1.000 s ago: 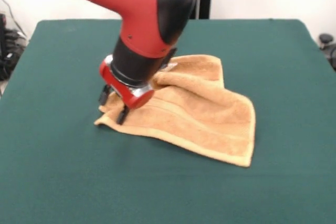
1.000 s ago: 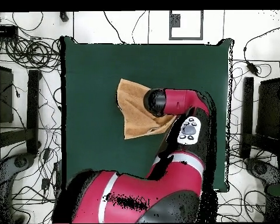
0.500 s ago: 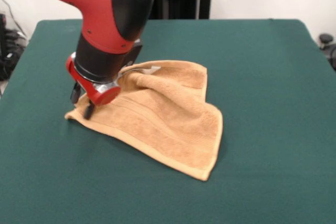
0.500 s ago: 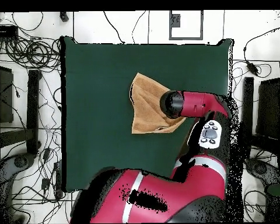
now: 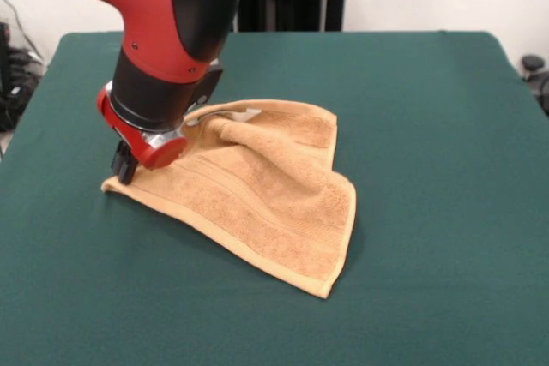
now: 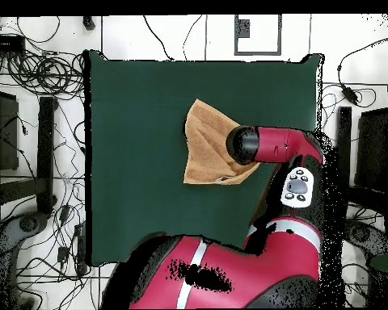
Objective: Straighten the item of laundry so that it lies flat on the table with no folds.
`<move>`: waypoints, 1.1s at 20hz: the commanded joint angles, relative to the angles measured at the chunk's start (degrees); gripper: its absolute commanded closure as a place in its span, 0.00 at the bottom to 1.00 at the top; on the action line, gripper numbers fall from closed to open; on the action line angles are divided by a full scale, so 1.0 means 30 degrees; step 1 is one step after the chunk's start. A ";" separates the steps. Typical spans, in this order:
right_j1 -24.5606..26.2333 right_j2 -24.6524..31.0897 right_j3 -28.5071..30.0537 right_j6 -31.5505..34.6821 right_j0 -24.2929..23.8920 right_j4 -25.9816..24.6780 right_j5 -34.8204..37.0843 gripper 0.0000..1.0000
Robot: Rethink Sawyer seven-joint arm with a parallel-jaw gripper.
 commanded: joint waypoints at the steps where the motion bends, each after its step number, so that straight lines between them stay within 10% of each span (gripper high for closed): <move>1: 0.0240 0.2707 0.0711 -0.2762 0.0036 -0.1020 -0.0688 1.00; 22: -0.1792 0.4216 0.1770 -0.4052 -0.0752 -0.0239 0.2463 1.00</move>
